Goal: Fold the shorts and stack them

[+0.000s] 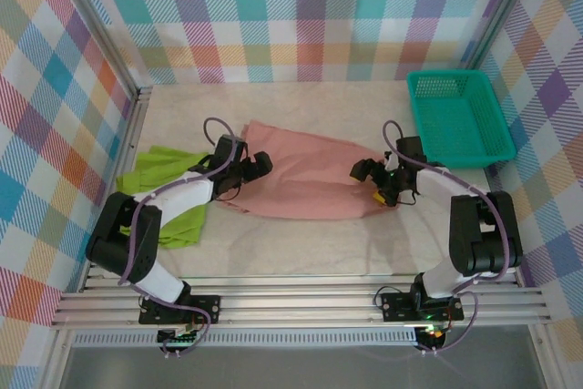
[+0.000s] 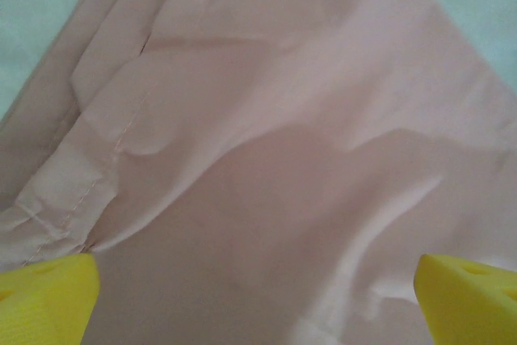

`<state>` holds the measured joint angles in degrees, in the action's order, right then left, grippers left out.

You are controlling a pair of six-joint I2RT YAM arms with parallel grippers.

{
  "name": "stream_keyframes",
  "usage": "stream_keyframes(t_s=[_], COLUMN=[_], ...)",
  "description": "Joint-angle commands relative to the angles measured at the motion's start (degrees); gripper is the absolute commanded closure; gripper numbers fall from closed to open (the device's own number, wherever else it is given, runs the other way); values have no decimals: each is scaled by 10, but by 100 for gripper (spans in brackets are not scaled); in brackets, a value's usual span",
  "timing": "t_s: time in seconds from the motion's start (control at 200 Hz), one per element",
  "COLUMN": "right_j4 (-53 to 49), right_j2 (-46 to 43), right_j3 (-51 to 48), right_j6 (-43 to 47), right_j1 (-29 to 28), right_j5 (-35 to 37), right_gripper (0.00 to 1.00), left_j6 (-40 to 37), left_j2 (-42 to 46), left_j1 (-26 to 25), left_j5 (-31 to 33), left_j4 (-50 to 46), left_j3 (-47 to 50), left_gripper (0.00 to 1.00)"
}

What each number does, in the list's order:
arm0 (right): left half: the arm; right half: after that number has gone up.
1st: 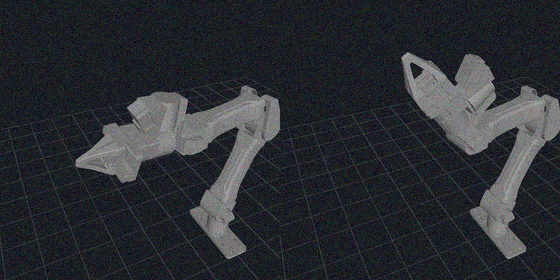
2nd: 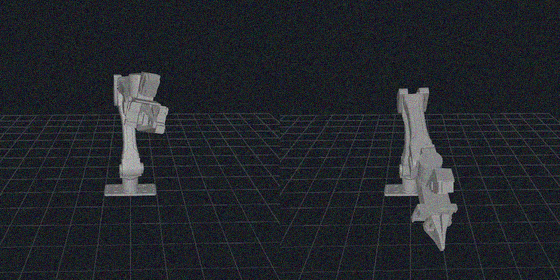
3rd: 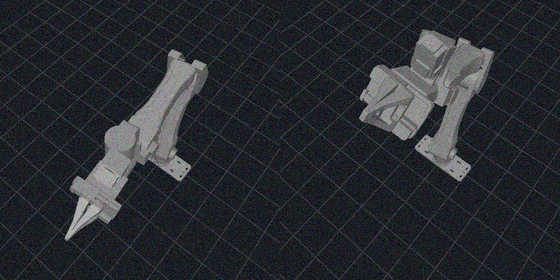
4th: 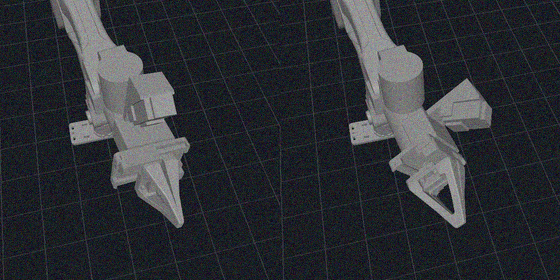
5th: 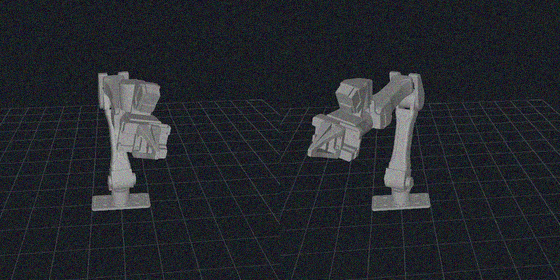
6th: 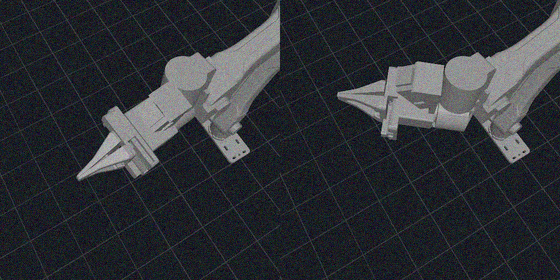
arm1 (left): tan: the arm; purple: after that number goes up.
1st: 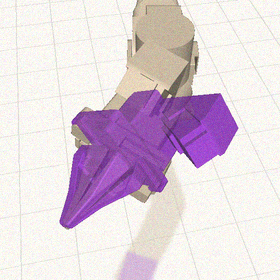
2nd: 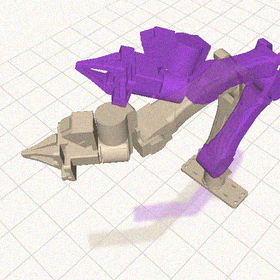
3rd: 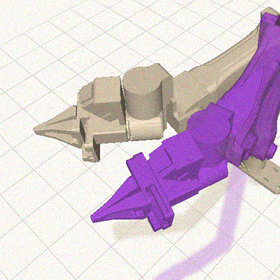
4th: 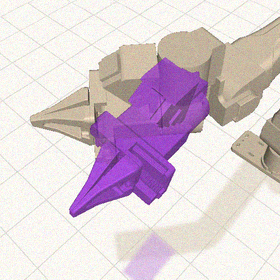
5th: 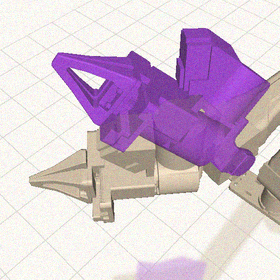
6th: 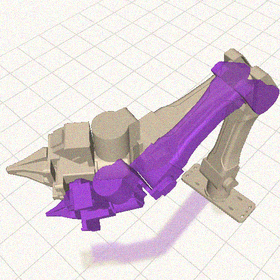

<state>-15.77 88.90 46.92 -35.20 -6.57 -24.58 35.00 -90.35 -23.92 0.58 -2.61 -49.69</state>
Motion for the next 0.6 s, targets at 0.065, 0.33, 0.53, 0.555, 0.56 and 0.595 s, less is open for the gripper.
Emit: stream_keyframes(t_s=[0.065,0.33,0.53,0.555,0.56,0.595], right_j4=[16,-102,-167,-166,-166,-161], right_j2=[20,-139,-148,-142,-140,-124], right_j3=[-9,44,50,50,50,51], right_j6=[4,59,108,109,109,109], right_j1=[15,21,89,95,97,105], right_j5=[-13,75,156,156,155,149], right_gripper=[0,1,0,0,0,1], left_j6=[2,-9,-59,-67,-69,-77], left_j2=[-33,-20,36,36,36,34], left_j1=[-5,-4,-10,-14,-15,-19], left_j5=[17,27,-1,-3,-3,-1], left_j4=[49,39,-28,-38,-40,-54], left_j3=[37,41,-32,-44,-47,-61], left_gripper=[0,0,0,0,0,0])
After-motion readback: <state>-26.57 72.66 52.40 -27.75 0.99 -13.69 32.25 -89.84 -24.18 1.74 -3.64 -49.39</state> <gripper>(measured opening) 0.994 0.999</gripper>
